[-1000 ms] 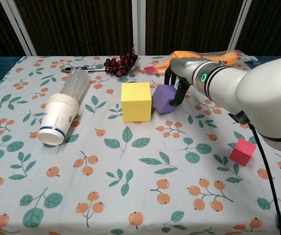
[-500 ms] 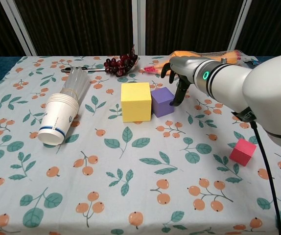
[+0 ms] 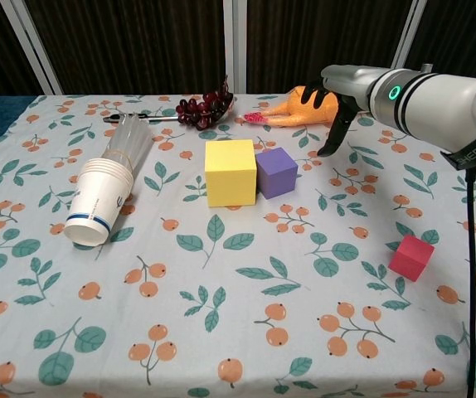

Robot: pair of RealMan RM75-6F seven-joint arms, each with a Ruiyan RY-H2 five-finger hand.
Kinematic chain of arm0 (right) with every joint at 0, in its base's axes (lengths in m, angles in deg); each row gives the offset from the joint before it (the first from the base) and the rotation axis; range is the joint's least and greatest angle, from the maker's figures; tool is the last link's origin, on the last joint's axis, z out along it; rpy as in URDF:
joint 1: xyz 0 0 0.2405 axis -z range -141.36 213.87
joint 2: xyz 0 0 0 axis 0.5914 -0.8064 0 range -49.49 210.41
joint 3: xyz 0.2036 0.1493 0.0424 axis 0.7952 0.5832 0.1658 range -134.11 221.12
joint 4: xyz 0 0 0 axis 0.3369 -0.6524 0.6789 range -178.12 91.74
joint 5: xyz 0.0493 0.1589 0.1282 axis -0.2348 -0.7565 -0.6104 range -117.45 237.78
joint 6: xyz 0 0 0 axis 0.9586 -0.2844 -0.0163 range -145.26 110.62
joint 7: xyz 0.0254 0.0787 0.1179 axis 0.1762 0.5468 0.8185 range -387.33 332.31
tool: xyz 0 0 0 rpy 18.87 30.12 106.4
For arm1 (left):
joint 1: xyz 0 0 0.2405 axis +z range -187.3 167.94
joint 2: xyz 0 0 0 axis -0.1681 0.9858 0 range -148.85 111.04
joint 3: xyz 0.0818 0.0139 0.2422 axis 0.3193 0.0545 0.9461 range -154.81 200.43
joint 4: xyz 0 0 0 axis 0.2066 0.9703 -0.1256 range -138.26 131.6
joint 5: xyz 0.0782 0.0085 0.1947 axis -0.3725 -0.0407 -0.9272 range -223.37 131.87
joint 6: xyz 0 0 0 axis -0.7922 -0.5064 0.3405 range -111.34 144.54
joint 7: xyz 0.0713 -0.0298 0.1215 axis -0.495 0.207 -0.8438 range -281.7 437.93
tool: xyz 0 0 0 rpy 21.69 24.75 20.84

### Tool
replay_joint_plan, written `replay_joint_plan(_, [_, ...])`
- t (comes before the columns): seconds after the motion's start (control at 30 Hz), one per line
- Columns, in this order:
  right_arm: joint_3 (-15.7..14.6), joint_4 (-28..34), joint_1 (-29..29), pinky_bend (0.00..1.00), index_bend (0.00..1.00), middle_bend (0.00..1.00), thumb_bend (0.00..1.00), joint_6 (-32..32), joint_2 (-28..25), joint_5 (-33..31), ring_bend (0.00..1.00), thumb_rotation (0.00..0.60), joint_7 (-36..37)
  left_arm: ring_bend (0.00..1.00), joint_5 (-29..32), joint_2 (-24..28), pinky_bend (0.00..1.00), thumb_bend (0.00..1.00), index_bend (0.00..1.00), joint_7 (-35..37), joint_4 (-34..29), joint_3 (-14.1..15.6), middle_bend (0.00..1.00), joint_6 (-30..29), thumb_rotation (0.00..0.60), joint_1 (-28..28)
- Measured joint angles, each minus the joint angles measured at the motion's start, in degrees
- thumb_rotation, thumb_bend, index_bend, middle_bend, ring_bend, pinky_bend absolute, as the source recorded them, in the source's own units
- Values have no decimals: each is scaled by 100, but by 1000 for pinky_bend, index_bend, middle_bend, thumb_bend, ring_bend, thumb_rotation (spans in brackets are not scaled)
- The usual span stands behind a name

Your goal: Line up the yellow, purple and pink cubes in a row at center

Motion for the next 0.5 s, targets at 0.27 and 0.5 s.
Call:
replay_joint_plan(0.27, [9,-933,-188,0,168,151,0,484,386,-32,0,600,207,104,75,61,98,197,231,-95,-107,-9,164,48,600,3])
replay_joint_plan(0.5, [44,-1620,-337,0,168,150,0,820,764,142,0,600,500,104,105,76,98,194,231,-135,-135,-16,164,83,600,-9])
